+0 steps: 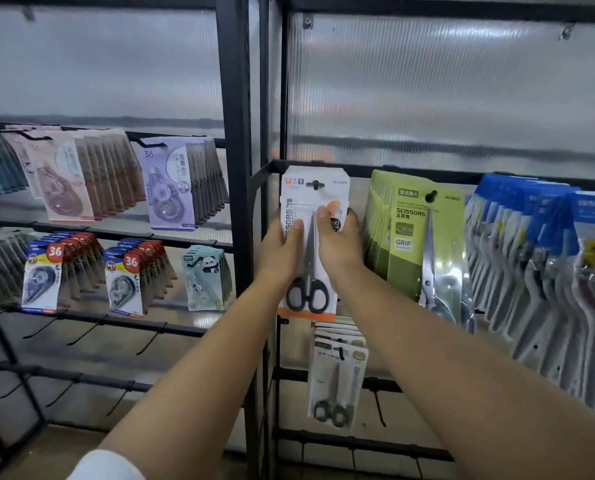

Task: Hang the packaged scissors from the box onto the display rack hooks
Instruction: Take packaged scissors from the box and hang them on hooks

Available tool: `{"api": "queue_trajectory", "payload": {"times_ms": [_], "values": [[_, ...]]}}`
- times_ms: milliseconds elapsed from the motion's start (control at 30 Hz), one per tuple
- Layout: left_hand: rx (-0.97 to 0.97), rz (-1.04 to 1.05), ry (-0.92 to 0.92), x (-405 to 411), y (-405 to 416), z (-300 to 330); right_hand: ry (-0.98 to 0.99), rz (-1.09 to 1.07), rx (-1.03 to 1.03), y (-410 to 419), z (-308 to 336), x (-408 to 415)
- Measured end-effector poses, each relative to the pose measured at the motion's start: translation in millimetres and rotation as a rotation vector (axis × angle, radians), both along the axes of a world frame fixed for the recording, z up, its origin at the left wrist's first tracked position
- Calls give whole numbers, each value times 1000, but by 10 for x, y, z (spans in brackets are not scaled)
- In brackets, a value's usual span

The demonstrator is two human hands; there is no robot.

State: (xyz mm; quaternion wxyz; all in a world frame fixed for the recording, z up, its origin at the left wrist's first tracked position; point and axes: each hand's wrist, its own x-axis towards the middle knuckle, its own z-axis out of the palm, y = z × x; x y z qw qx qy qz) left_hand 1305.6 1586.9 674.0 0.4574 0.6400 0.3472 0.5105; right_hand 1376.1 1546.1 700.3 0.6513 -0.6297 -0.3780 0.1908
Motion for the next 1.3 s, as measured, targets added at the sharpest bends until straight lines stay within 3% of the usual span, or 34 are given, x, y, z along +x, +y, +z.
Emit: {"api": "queue_trajectory", "payload": {"times_ms": [267, 467, 700, 867, 967, 1133, 1300], "values": [[176, 75, 241, -76, -126, -52, -106, -56, -98, -97, -18, -66], [370, 87, 523, -318, -451, -178, -393, 129, -303, -457, -21, -206], [434, 53, 506, -264, -655, -144, -534, 247, -421, -842, 196, -162], [513, 99, 464, -81, -870, -15, -886, 32, -20, -1255, 344, 84], [525, 90, 445, 69, -1014, 96, -917, -124, 135, -1319, 353, 455], [392, 4, 303, 392, -1164, 219, -716, -169, 19, -1321, 188, 940], [59, -112, 131, 627, -1152, 122, -29, 100, -178, -1230, -63, 1061]]}}
